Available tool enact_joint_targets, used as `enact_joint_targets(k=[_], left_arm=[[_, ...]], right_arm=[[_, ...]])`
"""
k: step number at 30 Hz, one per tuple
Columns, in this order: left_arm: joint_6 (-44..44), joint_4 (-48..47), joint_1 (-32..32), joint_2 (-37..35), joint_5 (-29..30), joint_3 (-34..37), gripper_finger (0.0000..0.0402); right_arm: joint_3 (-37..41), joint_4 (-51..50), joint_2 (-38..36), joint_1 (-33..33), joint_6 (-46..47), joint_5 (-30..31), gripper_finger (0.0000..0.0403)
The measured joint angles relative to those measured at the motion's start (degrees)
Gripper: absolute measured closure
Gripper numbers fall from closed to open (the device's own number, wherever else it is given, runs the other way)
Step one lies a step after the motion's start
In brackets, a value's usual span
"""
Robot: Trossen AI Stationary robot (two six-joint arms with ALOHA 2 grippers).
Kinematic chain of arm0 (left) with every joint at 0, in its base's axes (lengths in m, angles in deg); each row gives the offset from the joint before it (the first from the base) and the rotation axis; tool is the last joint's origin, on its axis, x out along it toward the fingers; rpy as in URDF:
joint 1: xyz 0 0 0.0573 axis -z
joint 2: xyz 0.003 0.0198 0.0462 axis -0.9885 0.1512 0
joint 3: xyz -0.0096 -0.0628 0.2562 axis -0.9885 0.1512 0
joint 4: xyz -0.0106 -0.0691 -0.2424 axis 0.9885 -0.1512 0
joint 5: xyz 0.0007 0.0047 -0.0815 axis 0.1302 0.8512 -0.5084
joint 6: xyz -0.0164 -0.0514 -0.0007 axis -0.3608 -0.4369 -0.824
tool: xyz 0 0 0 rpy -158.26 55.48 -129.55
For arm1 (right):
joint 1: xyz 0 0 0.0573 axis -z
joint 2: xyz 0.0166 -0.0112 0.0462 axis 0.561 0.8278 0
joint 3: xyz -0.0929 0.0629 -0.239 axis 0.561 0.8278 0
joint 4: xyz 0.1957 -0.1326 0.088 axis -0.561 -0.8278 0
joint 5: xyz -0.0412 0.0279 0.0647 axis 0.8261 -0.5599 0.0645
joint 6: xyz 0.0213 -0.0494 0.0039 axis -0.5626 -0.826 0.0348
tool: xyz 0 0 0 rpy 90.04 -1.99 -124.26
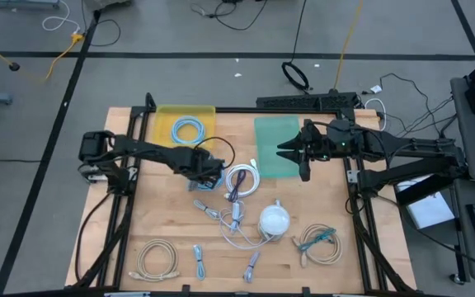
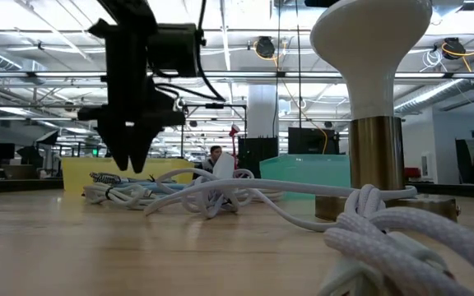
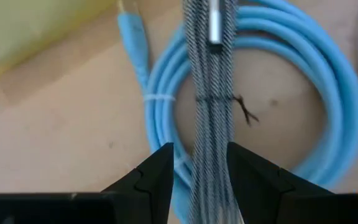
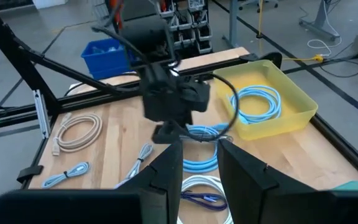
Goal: Pick & Place USB Port
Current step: Put the white and black charger cable into the green bin
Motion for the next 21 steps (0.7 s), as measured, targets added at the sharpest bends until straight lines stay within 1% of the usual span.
enact_joint_targets(k=[2, 7, 11, 13, 14, 15, 16, 17, 18, 21], left_arm=[[1.30, 1.16, -1.27, 1.24, -0.40, 0.00, 0.0242], [6.26, 7.09, -3.58, 3.89, -4.21, -0.02, 0.0223], [6.60, 8.63, -3.91, 4.75, -4.82, -0.02, 0.0225], [5.84, 7.50, -3.91, 4.75, -4.78, -0.02, 0.0251], [5.45, 6.81, -3.91, 4.75, -4.85, -0.02, 0.0274], [5.34, 6.09, -3.91, 4.75, -5.04, -0.02, 0.0304], [5.58, 5.72, -3.91, 4.75, -5.32, -0.02, 0.0343], [6.00, 5.76, -3.91, 4.73, -5.69, -0.02, 0.0369], [6.11, 5.82, -3.91, 4.43, -5.92, -0.02, 0.0379], [4.56, 6.99, -3.77, 2.47, -7.82, -0.02, 0.0388]], right_arm=[[0.00, -0.27, 0.00, 0.00, 0.02, -0.02, 0.0309], [0.00, -0.11, 0.00, 0.00, 0.03, -0.02, 0.0309], [0.00, -0.14, 0.00, -0.02, 0.46, -0.02, 0.0309], [0.00, -0.24, 0.00, -0.02, 0.82, -0.02, 0.0309], [0.00, -0.29, 0.00, -0.02, 0.88, -0.02, 0.0309], [0.00, -0.37, 0.00, -0.02, 0.88, -0.02, 0.0309], [0.00, -0.41, 0.00, -0.02, 0.88, -0.02, 0.0309], [0.00, -0.37, 0.00, -0.02, 0.98, -0.02, 0.0309], [0.00, -0.38, 0.00, -0.02, 1.10, -0.02, 0.0309], [0.00, -0.36, 0.00, -0.02, 1.10, -0.02, 0.0309]])
